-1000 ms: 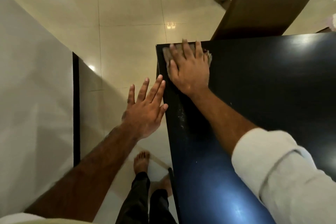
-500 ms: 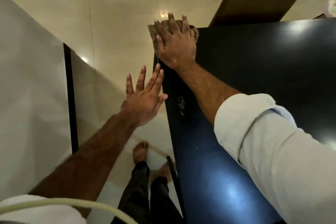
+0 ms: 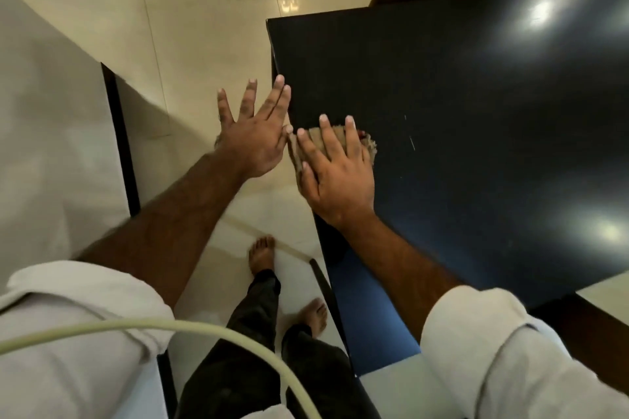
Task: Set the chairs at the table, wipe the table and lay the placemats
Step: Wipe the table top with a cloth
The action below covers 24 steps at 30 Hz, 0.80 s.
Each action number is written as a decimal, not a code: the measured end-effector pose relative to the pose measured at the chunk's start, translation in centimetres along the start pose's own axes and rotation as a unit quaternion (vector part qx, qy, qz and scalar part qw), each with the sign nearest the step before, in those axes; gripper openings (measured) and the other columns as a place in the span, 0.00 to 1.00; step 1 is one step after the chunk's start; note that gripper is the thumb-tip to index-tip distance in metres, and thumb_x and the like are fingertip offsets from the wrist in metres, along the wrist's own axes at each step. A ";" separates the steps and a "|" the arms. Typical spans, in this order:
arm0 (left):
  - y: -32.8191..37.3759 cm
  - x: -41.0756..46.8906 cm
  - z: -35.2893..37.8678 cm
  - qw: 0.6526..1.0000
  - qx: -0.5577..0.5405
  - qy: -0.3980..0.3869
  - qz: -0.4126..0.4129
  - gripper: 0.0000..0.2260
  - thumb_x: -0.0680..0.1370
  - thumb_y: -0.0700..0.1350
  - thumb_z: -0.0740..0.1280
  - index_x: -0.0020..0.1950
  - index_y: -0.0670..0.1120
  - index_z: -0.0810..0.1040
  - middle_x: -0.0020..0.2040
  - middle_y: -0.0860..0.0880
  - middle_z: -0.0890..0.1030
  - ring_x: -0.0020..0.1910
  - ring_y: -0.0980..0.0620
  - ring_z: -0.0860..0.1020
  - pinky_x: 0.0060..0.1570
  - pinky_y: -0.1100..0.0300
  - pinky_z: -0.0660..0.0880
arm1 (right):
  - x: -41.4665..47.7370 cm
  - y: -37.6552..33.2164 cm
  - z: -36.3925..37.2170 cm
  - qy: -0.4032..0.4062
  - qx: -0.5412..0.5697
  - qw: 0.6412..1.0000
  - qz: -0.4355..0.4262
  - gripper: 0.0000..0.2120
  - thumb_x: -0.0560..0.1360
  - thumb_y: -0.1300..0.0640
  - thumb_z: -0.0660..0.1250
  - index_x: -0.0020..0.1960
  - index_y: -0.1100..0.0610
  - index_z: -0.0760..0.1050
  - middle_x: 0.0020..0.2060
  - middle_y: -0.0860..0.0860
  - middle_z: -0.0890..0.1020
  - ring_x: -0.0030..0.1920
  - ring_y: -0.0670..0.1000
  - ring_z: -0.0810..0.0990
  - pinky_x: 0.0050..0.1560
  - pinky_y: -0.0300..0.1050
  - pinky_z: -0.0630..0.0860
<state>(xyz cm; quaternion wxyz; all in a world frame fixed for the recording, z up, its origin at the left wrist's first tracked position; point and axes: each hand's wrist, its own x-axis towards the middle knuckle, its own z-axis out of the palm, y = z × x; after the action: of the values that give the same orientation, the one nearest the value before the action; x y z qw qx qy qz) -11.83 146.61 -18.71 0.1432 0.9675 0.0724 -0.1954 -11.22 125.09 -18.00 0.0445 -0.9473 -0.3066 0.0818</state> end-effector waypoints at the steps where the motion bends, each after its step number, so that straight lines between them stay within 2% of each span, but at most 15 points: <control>1: 0.4 -0.1 -0.3 1.000 0.006 -0.001 -0.011 0.32 0.89 0.61 0.42 0.89 0.52 0.33 0.88 0.54 0.31 0.87 0.38 0.34 0.79 0.23 0.36 | -1.8 0.0 0.2 -0.001 0.004 1.000 0.002 0.29 0.87 0.38 0.52 0.87 0.41 0.61 0.88 0.51 0.58 0.88 0.64 0.49 0.81 0.68 0.63; 6: 3.0 -1.0 -0.7 0.997 0.034 0.007 -0.069 0.32 0.89 0.62 0.43 0.89 0.51 0.37 0.89 0.52 0.35 0.87 0.36 0.35 0.80 0.23 0.38 | -10.4 0.1 1.0 -0.009 0.012 1.000 0.004 0.30 0.88 0.36 0.53 0.88 0.40 0.59 0.89 0.51 0.57 0.89 0.64 0.47 0.82 0.68 0.62; 9: 5.3 -2.7 0.0 0.995 0.064 0.024 -0.067 0.33 0.89 0.63 0.44 0.89 0.50 0.37 0.89 0.49 0.36 0.88 0.35 0.37 0.81 0.25 0.39 | -14.9 0.7 1.4 -0.010 0.019 1.000 0.008 0.30 0.87 0.35 0.52 0.88 0.40 0.59 0.89 0.50 0.57 0.89 0.64 0.46 0.82 0.68 0.61; 12: 8.2 -5.9 2.2 0.994 0.092 0.005 -0.053 0.34 0.88 0.63 0.43 0.89 0.49 0.37 0.89 0.49 0.35 0.88 0.36 0.38 0.81 0.25 0.40 | -19.8 1.4 1.9 -0.003 0.027 1.000 0.011 0.30 0.87 0.35 0.54 0.87 0.41 0.61 0.89 0.50 0.58 0.89 0.63 0.46 0.83 0.67 0.59; 18: 12.9 -15.5 9.0 0.999 0.037 0.008 -0.018 0.34 0.89 0.63 0.44 0.89 0.49 0.36 0.89 0.49 0.32 0.88 0.39 0.39 0.85 0.32 0.43 | -27.7 2.1 2.7 -0.010 0.035 0.999 0.014 0.31 0.88 0.35 0.54 0.88 0.41 0.58 0.89 0.51 0.57 0.89 0.64 0.45 0.83 0.70 0.59; 24: 16.6 -24.0 15.2 0.999 -0.027 0.018 -0.002 0.34 0.88 0.62 0.45 0.89 0.51 0.34 0.88 0.51 0.32 0.89 0.42 0.40 0.86 0.35 0.48 | -32.4 2.4 3.4 -0.002 0.045 0.999 0.016 0.30 0.88 0.35 0.54 0.88 0.42 0.60 0.88 0.52 0.60 0.89 0.65 0.49 0.81 0.69 0.62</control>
<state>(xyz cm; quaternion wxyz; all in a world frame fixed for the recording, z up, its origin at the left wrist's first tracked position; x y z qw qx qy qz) -35.94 124.22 -18.46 0.1672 0.9664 0.0825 -0.1767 -36.32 104.23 -17.51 0.0852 -0.9490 -0.2872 0.0985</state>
